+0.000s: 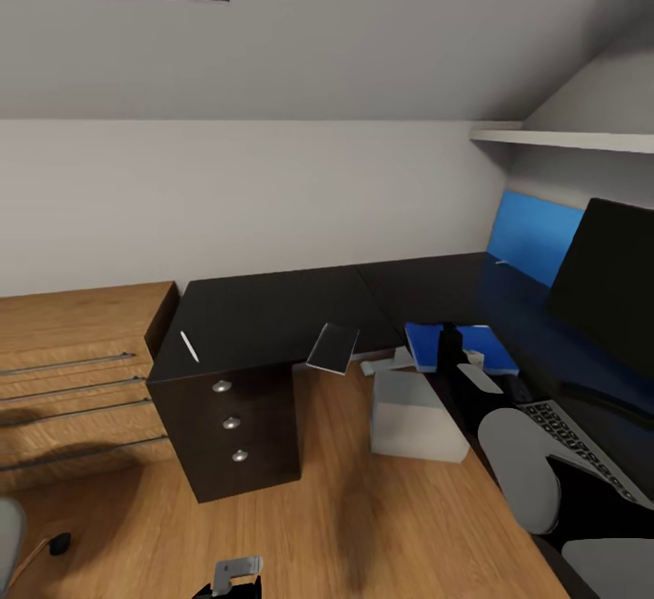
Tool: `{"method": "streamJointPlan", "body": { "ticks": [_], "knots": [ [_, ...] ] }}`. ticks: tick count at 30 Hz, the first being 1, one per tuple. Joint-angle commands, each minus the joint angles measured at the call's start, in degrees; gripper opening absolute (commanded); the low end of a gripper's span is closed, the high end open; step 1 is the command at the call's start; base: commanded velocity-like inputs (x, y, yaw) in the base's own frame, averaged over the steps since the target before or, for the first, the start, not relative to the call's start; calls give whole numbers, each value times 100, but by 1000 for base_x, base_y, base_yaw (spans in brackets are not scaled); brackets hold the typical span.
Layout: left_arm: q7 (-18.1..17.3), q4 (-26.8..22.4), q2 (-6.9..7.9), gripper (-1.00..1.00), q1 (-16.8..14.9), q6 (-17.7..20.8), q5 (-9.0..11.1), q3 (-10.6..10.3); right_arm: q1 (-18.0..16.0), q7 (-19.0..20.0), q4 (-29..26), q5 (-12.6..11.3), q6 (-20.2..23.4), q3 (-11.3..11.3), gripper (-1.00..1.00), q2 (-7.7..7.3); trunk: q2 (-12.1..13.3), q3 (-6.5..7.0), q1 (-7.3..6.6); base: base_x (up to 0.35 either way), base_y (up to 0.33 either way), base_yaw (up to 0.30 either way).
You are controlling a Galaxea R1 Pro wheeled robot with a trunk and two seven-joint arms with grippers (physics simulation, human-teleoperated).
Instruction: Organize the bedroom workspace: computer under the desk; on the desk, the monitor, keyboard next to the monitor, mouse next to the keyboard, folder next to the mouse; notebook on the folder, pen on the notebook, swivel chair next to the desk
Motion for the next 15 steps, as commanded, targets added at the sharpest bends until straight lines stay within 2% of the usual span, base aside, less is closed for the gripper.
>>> {"method": "streamJointPlan", "body": {
  "ticks": [1,15],
  "knots": [
    [39,-23,4,100,-11,-31,28,-48,-5,35,9,-61,-18,-3,100,2,38,13,-23,0,0,0],
    [39,-16,4,100,-11,-24,31,-48,-5,51,14,-64,-13,-3,100,9,600,264,-330,0,0,0]
  ]
}}
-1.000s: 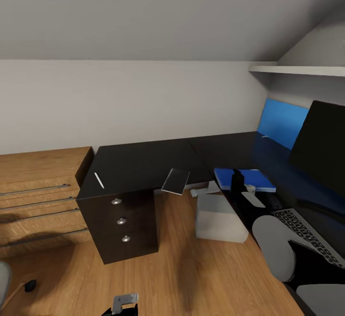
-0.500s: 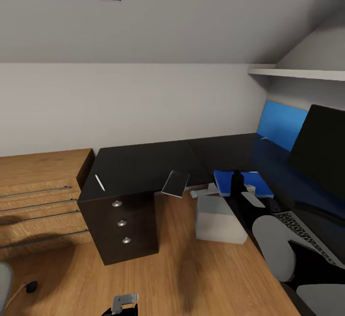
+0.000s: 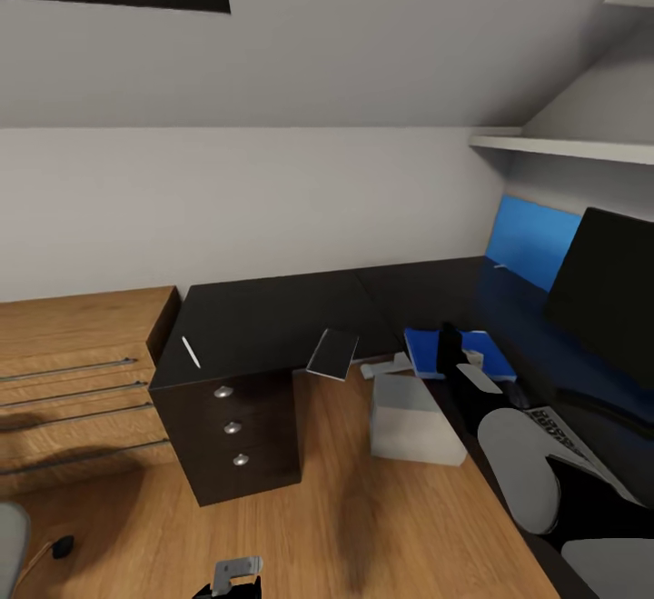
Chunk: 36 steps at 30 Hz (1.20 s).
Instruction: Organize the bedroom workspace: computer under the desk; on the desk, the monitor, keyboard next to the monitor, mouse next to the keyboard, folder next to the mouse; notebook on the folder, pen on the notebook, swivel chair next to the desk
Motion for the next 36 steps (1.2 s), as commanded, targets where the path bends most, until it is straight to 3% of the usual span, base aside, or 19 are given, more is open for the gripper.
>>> {"method": "streamJointPlan", "body": {
  "ticks": [1,13,31,36],
  "knots": [
    [39,-25,4,100,-11,-35,26,-48,-5,35,7,-62,-19,-1,100,3,38,13,-23,0,0,0],
    [46,-25,4,100,-11,-40,26,-48,-5,48,7,-76,-11,5,100,24,519,228,-286,0,0,8],
    [55,-25,2,100,-11,-50,18,-48,-5,44,15,-62,-4,28,100,52,519,266,-286,0,0,210],
    [61,-25,-3,100,-11,-58,18,-44,-5,42,16,-51,-2,31,100,123,519,282,-286,0,0,250]
  ]
}}
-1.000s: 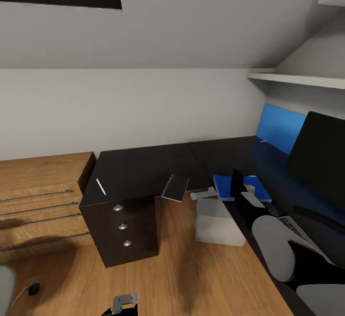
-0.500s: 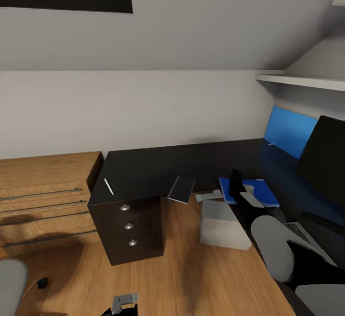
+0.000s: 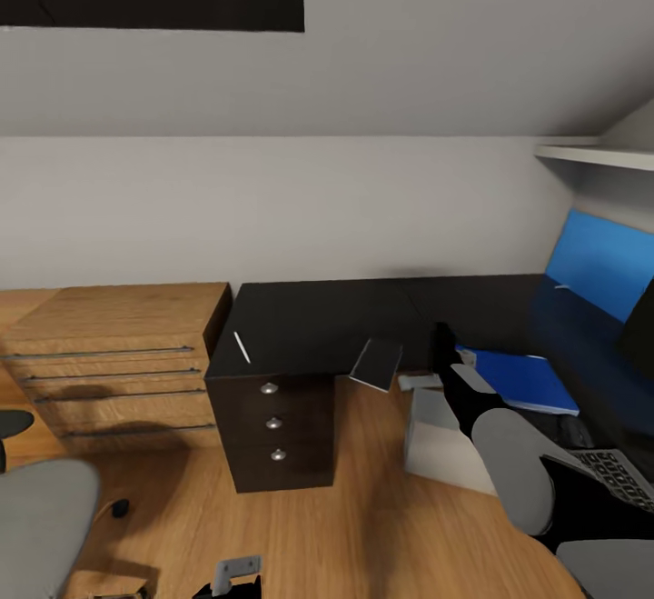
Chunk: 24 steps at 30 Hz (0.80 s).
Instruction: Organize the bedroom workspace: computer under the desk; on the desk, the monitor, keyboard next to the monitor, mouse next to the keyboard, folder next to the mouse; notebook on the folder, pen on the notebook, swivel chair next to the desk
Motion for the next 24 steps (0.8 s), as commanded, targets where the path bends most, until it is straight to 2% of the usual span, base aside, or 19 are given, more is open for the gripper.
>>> {"method": "streamJointPlan", "body": {
  "ticks": [1,9,18,24],
  "knots": [
    [39,-24,3,100,-11,-34,28,-47,-5,32,6,-57,-20,3,100,12,-4,-3,0,0,0,250],
    [49,-24,2,100,-11,-34,38,-38,-5,31,9,2,-14,3,100,62,-4,17,0,0,0,221],
    [50,-24,2,100,-11,-33,90,-37,2,31,8,206,41,5,100,65,-365,-142,198,0,0,44],
    [51,-24,2,100,-11,-31,109,-37,4,26,5,256,248,5,100,68,-606,-249,330,0,0,5]
  ]
}}
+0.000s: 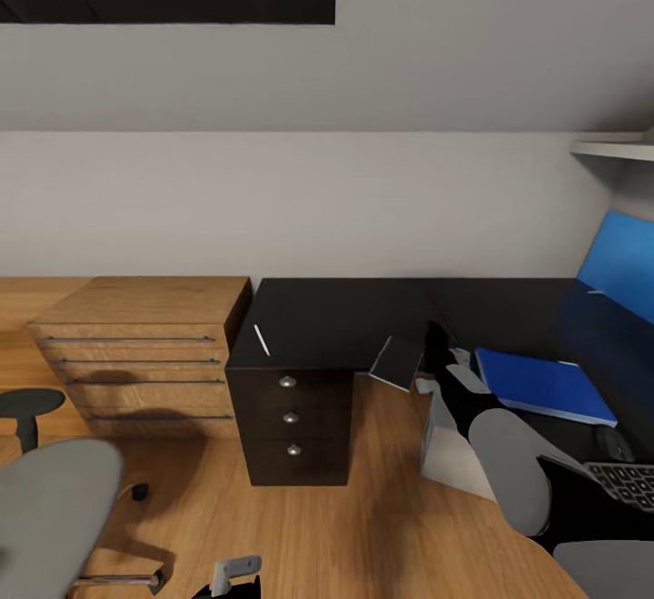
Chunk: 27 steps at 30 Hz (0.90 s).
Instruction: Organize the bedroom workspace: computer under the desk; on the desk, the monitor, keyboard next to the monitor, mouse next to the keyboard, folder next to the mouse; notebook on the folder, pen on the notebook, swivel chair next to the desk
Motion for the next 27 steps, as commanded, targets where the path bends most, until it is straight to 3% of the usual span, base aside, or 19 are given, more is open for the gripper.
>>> {"method": "streamJointPlan", "body": {
  "ticks": [1,27],
  "knots": [
    [38,-24,4,100,-11,-35,27,-47,-5,30,5,-59,-6,3,100,1,-45,-24,23,0,0,2],
    [38,-24,3,100,-11,-31,31,-55,-5,42,6,-60,61,-6,100,-23,-1088,-491,594,0,0,0]
  ]
}}
